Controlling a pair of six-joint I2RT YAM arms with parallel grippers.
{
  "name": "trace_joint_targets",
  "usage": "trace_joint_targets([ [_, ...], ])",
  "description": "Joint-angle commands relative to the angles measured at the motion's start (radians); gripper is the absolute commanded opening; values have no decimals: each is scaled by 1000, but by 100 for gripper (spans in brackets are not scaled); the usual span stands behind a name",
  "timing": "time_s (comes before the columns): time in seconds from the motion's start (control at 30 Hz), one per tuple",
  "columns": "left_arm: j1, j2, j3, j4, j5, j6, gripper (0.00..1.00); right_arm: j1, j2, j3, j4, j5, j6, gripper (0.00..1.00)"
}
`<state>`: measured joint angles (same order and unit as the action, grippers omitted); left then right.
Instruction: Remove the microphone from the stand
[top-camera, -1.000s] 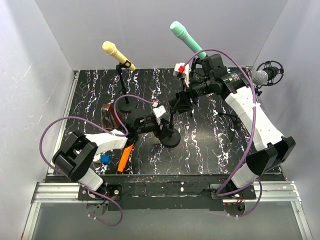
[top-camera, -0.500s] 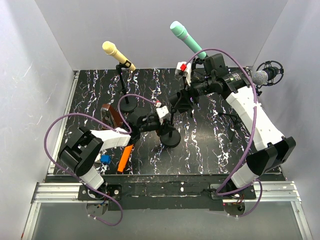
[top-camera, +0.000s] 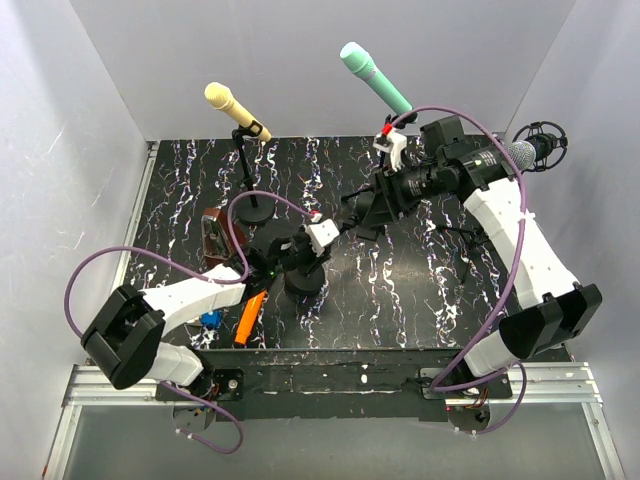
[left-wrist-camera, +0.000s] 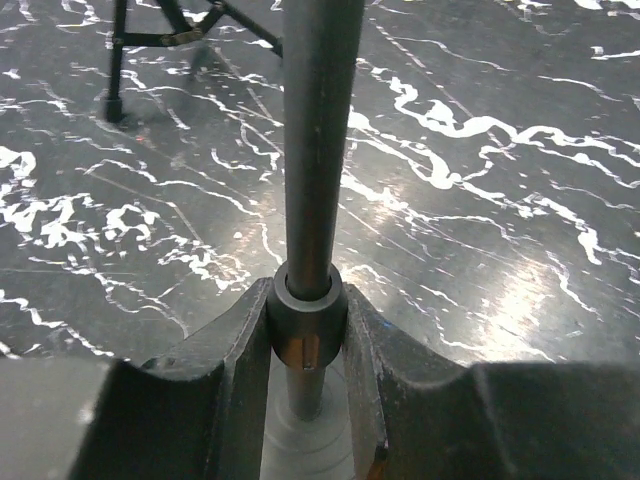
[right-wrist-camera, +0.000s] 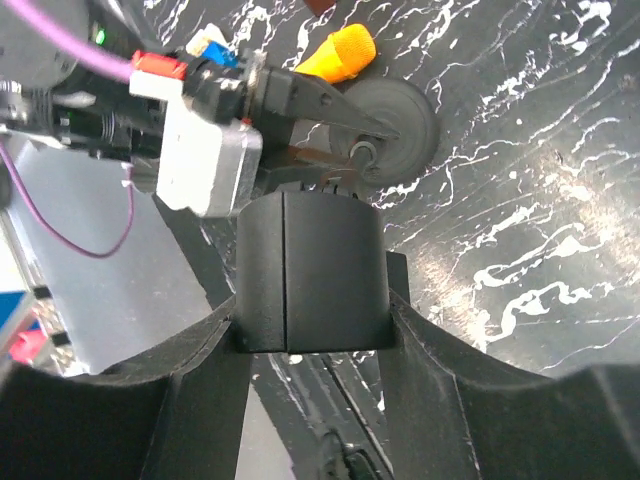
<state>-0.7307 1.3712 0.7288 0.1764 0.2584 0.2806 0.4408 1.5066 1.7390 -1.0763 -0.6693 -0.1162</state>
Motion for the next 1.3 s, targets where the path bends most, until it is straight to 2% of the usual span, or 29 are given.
trace_joint_targets([
  [0.0,-32,25,17,34,-346,42,0,-31,16,-73,-102,-41,194,1],
  [0.1,-33,28,63,-37,-381,9,0,-66,33,-61,-108,-94,193,1],
  [0.17,-30,5,99,-105,-291,15,0,-79,44,-36,-106,-122,150,1],
  [0.2,-20,-9,113,-154,-187,23,9,-79,46,-24,-103,-127,123,1],
  [0.27,7,-43,141,-233,-50,-6,53,-79,34,-13,-99,-154,2,1],
  [0.3,26,-53,153,-268,15,-15,66,-77,14,-22,-91,-167,-49,1],
  [0.37,75,-55,190,-351,201,-21,74,-79,-23,-70,-62,-176,-161,1],
  [0.5,172,18,257,-475,537,66,77,-76,-140,-214,5,-178,-403,1],
  [0.63,191,130,317,-546,679,205,72,-60,-235,-350,61,-119,-603,1],
  [0.8,183,215,360,-581,769,276,59,-57,-264,-384,111,-98,-577,1],
  [0.9,178,232,368,-584,754,299,40,-56,-263,-380,119,-92,-534,1],
  [0.97,177,227,366,-584,722,308,23,-56,-260,-371,137,-82,-467,1],
  [1.03,177,206,368,-580,671,304,0,-57,-244,-339,131,-64,-355,1],
  [1.07,175,181,357,-553,645,277,0,-57,-232,-311,110,-56,-308,1],
  [1.13,151,113,307,-409,511,163,0,-57,-180,-244,29,-49,-197,1],
  [1.2,58,18,198,-208,118,77,0,-57,-109,-168,-97,-52,-101,1],
  [1.27,-42,-69,71,19,-203,75,0,-71,-62,-153,-146,-91,-18,1],
])
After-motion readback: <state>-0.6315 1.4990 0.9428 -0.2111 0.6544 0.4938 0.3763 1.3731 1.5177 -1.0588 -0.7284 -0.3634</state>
